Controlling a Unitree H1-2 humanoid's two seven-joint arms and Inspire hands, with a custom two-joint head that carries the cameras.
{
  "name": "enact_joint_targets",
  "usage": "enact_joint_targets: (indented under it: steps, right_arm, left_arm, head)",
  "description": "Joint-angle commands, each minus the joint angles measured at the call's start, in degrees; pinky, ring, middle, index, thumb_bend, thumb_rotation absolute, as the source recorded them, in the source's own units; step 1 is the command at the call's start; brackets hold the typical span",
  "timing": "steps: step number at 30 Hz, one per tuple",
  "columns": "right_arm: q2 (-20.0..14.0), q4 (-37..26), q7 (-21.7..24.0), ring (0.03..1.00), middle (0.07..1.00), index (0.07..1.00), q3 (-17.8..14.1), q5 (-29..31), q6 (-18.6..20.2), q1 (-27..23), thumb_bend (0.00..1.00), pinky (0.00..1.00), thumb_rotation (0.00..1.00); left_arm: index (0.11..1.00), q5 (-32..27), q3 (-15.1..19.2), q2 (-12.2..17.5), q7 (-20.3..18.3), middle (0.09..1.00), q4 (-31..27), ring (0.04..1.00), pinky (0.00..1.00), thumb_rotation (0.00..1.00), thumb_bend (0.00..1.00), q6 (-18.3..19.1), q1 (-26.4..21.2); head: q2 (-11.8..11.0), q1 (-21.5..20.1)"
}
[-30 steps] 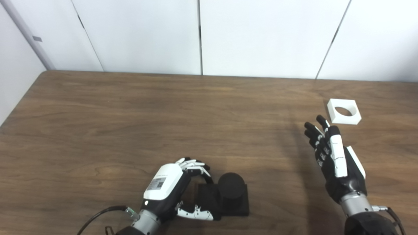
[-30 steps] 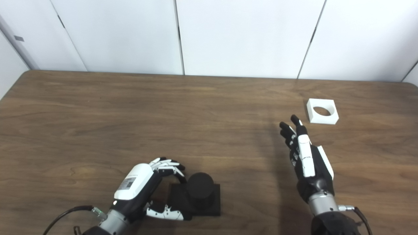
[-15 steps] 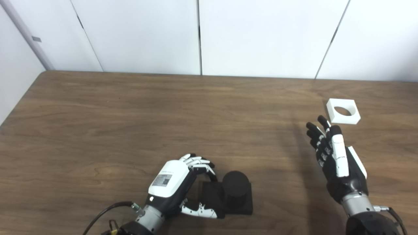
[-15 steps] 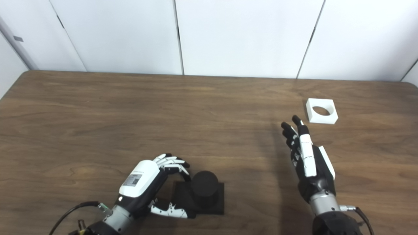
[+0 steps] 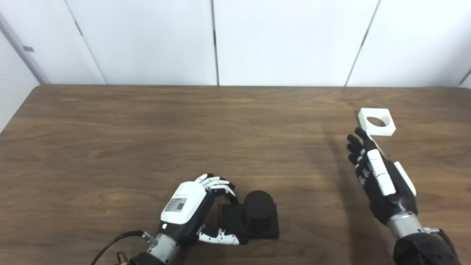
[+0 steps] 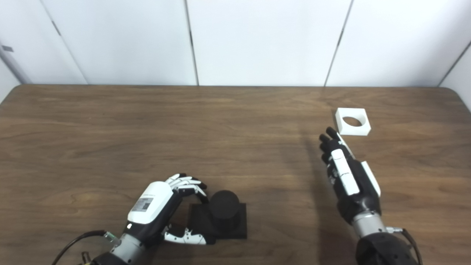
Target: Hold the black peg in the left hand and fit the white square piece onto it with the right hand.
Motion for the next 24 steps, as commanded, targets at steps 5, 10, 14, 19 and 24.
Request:
enact_joint_targets:
  steps: [5, 10, 14, 19, 24]
  right_arm:
    - [-16.2, -0.9, 2.0, 0.899, 0.902, 0.931, 2.3, -14.8, -0.3, -4.9, 0.71, 0.89, 0.27]
    - [-25.3, 4.1, 2.2, 0.876, 0.886, 0.871, 4.7, -27.0, -1.2, -9.9, 0.8, 0.86, 0.14]
    - [-29.1, 9.5, 2.6, 0.87, 0.859, 0.821, 6.4, -33.4, -2.6, -14.0, 0.88, 0.84, 0.08]
    - [-32.3, 17.6, 4.1, 0.89, 0.887, 0.841, 8.5, -37.9, -5.5, -19.9, 0.9, 0.82, 0.08]
    - [-34.3, 24.6, 5.7, 0.924, 0.921, 0.865, 12.2, -43.6, -6.0, -26.4, 0.89, 0.84, 0.11]
  left_arm:
    - [0.488, 1.3, -0.1, 1.7, -0.3, 0.767, 4.5, 0.833, 0.91, 0.06, 0.52, -0.4, 0.1]
    - [0.488, 1.2, -0.4, 1.4, 0.2, 0.767, 5.7, 0.83, 0.9, 0.05, 0.52, -1.0, -0.2]
    - [0.488, 1.6, -0.8, 1.0, 0.7, 0.767, 6.2, 0.829, 0.89, 0.05, 0.52, -0.8, -0.4]
    - [0.488, 1.5, -1.0, 0.8, 1.4, 0.764, 6.3, 0.827, 0.89, 0.05, 0.52, -0.8, -0.4]
    - [0.488, 0.9, -1.1, 0.6, 1.5, 0.763, 7.0, 0.825, 0.89, 0.05, 0.52, -0.8, -0.4]
  head:
    - [-0.9, -1.8]
    - [-1.5, -1.1]
    - [-1.9, -0.5]
    - [-2.1, -0.3]
    - [-2.5, -0.2]
